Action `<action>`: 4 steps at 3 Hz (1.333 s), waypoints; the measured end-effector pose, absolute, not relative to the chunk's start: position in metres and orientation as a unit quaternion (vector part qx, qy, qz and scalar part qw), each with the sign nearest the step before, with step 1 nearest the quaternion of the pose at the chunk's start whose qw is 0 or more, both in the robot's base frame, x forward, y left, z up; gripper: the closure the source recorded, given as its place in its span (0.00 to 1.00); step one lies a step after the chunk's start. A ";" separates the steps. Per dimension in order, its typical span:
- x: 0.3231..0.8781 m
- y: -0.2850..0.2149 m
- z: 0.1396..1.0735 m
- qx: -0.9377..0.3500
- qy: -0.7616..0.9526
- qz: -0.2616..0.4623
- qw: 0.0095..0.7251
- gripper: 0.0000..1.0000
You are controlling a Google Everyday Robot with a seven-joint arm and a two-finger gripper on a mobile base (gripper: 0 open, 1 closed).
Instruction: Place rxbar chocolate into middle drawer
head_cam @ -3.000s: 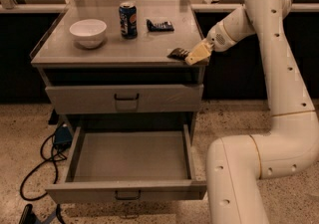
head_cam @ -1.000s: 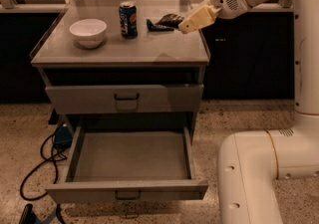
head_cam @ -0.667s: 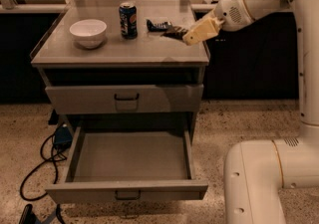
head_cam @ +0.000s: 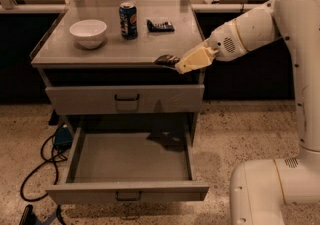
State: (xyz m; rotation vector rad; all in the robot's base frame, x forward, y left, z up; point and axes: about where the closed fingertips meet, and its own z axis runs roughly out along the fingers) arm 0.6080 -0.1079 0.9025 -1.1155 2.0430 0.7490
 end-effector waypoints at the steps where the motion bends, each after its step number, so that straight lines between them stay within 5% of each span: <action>1: 0.613 -0.104 0.904 -0.425 0.783 0.292 0.348 1.00; 4: 0.618 -0.111 0.730 -0.466 0.788 0.239 0.324 1.00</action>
Offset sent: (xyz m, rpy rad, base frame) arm -0.0094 0.0098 -0.0606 -0.0981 -0.1241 0.1040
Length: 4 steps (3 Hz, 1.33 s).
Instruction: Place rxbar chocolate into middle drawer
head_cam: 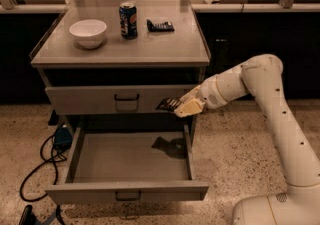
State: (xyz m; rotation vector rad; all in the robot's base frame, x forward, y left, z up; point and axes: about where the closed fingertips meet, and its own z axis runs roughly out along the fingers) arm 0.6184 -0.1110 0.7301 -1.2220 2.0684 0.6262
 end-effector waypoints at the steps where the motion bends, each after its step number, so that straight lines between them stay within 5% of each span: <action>1: 0.632 -0.122 0.656 -0.437 0.821 0.214 0.298 1.00; 4: 0.643 -0.134 0.600 -0.401 0.842 0.204 0.299 1.00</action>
Offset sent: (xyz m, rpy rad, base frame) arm 0.0302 -0.0449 -0.1871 -0.1204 0.2352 -0.2218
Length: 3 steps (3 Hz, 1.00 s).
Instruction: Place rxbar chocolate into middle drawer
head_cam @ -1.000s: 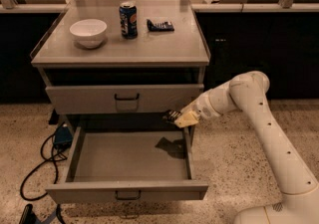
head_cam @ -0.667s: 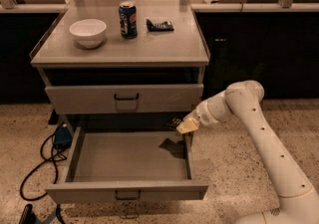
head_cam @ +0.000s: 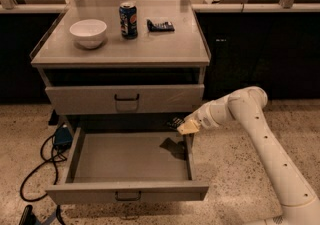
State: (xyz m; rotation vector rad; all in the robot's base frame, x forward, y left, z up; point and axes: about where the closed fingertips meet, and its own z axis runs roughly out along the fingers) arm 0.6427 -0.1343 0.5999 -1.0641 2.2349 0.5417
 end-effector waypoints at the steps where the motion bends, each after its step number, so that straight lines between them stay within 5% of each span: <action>1: 0.627 -0.123 0.566 -0.402 0.832 0.192 0.330 1.00; 3: 0.614 -0.094 0.513 -0.423 0.828 0.192 0.316 1.00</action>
Offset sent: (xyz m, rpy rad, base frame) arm -0.0382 0.0794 -0.1448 -0.0638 -0.0303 0.0944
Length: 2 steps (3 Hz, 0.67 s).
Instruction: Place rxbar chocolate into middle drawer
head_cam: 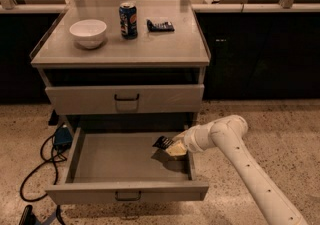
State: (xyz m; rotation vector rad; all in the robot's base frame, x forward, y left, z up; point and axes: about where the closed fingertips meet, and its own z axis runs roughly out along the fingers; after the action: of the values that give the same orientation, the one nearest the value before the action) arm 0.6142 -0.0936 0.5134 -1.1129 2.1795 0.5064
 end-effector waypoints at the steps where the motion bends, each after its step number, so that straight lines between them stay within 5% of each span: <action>1: 0.635 -0.101 0.493 -0.429 0.823 0.183 0.325 1.00; 2: 0.658 -0.107 0.450 -0.422 0.824 0.181 0.331 1.00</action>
Offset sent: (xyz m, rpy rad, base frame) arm 0.0719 -0.0246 -0.1094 0.0083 -0.0540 -0.0401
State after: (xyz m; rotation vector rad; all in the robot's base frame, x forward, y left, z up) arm 0.6577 -0.1066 0.4503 -1.1027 2.1553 0.4737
